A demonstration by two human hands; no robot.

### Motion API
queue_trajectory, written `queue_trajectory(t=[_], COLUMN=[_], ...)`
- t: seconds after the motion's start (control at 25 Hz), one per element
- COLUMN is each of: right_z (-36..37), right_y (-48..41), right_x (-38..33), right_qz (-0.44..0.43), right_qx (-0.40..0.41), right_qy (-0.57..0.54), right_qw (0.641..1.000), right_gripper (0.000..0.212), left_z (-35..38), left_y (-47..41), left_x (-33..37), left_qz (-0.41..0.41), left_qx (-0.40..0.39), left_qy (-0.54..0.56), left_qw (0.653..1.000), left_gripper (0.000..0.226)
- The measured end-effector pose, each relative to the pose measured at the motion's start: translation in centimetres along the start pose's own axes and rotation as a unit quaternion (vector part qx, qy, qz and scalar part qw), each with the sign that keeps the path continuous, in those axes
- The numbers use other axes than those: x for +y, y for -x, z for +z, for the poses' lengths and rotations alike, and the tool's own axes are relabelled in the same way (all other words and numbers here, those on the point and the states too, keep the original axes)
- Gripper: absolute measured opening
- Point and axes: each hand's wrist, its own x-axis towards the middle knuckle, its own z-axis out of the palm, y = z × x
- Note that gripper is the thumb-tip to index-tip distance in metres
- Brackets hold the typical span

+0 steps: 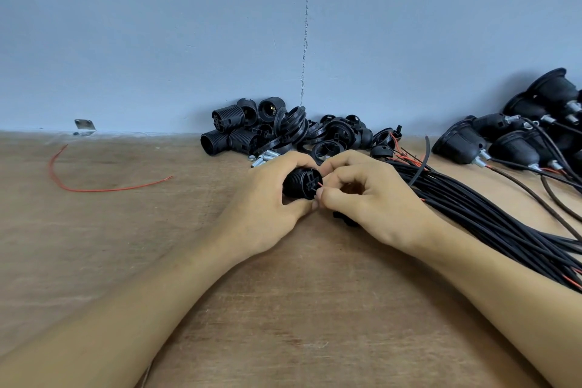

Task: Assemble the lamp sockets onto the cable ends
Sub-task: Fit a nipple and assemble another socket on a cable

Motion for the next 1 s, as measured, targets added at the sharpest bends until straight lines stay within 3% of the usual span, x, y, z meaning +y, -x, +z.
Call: queue_trajectory(t=[0.32,0.68,1.0], right_z=[0.03,0.38,0.32], right_y=[-0.08,-0.13,0.04], right_x=[0.08,0.49,0.61], right_qz=[-0.008,-0.009,-0.060], right_qx=[0.005,0.020,0.051], right_qy=[0.027,0.046,0.088], right_qw=[1.000,0.999,0.993], right_gripper=[0.023,0.014,0.011], left_z=[-0.03,-0.35,-0.53], left_y=[0.12,0.17,0.08], left_x=[0.20,0.45,0.43], left_qz=[0.011,0.084,0.041], left_qx=[0.007,0.026,0.045], left_qy=[-0.007,-0.104,-0.100], left_qw=[1.000,0.991,0.993], left_gripper=[0.042,0.050,0.045])
